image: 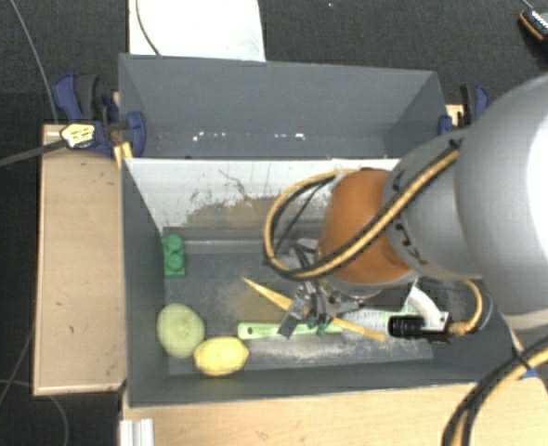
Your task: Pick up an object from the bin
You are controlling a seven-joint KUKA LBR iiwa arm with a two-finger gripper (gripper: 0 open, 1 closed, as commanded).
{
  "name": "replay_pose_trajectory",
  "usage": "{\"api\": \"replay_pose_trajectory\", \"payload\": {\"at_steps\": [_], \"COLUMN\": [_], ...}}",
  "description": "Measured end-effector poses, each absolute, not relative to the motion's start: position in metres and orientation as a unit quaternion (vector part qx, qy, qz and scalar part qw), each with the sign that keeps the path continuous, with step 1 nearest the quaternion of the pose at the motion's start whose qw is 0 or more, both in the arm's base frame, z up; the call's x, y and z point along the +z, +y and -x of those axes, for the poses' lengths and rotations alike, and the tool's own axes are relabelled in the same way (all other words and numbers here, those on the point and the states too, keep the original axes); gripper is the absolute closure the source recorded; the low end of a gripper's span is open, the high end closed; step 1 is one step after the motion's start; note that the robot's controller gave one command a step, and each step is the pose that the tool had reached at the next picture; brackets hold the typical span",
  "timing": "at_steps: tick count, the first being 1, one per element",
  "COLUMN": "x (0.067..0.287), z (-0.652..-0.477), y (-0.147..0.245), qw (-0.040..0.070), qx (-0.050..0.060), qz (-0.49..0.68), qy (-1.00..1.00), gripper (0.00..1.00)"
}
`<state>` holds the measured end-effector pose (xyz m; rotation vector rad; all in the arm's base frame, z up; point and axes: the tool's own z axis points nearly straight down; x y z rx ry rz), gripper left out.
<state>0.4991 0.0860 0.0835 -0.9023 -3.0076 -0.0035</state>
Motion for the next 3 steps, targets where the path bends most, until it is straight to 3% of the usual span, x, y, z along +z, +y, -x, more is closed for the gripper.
{"api": "replay_pose_trajectory", "payload": {"at_steps": [1, 2, 3], "x": [0.107, 0.137, 0.178], "z": [-0.501, -0.499, -0.5], "y": [0.086, 0.086, 0.086], "qw": [-0.003, 0.002, 0.0], "qx": [-0.003, 0.0, -0.001], "qz": [0.286, 0.285, 0.284], "qy": [-0.958, -0.958, -0.959], "gripper": [1.0, 1.0, 1.0]}}
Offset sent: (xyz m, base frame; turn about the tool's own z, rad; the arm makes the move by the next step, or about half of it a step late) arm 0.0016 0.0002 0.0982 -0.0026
